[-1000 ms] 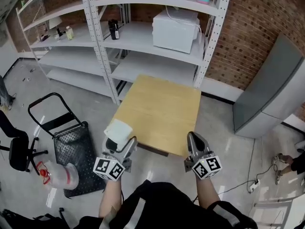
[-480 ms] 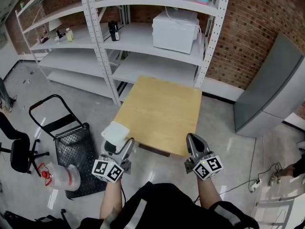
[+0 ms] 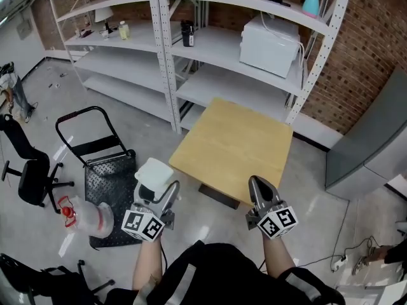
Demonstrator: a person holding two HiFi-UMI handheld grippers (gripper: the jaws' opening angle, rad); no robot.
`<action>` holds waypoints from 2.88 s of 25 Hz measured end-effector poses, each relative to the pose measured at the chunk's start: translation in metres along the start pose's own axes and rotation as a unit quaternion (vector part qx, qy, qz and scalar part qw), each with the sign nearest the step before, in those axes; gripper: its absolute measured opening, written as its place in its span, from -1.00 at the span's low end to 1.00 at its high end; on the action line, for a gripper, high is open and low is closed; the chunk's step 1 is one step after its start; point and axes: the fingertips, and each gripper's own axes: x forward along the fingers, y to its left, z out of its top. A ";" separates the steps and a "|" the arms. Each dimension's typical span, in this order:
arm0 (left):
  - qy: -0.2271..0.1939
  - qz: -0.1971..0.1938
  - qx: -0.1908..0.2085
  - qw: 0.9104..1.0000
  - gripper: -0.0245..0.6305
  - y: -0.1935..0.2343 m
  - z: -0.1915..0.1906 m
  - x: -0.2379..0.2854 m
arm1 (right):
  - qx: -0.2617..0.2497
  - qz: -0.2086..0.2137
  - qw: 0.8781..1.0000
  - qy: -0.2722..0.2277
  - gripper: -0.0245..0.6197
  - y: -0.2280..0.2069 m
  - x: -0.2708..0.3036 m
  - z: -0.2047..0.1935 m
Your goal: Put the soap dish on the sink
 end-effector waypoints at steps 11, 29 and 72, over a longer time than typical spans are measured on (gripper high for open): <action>-0.030 0.084 0.041 0.995 0.50 0.077 0.052 -0.082 | 0.016 0.094 0.995 0.026 -0.90 0.092 0.083 -0.037; -0.084 0.255 0.092 0.959 0.50 0.102 0.085 -0.164 | 0.045 0.265 0.960 0.076 -0.90 0.163 0.169 -0.069; -0.191 0.638 0.174 0.725 0.50 -0.097 0.112 -0.498 | 0.103 0.646 0.733 0.185 -0.90 0.474 0.054 -0.133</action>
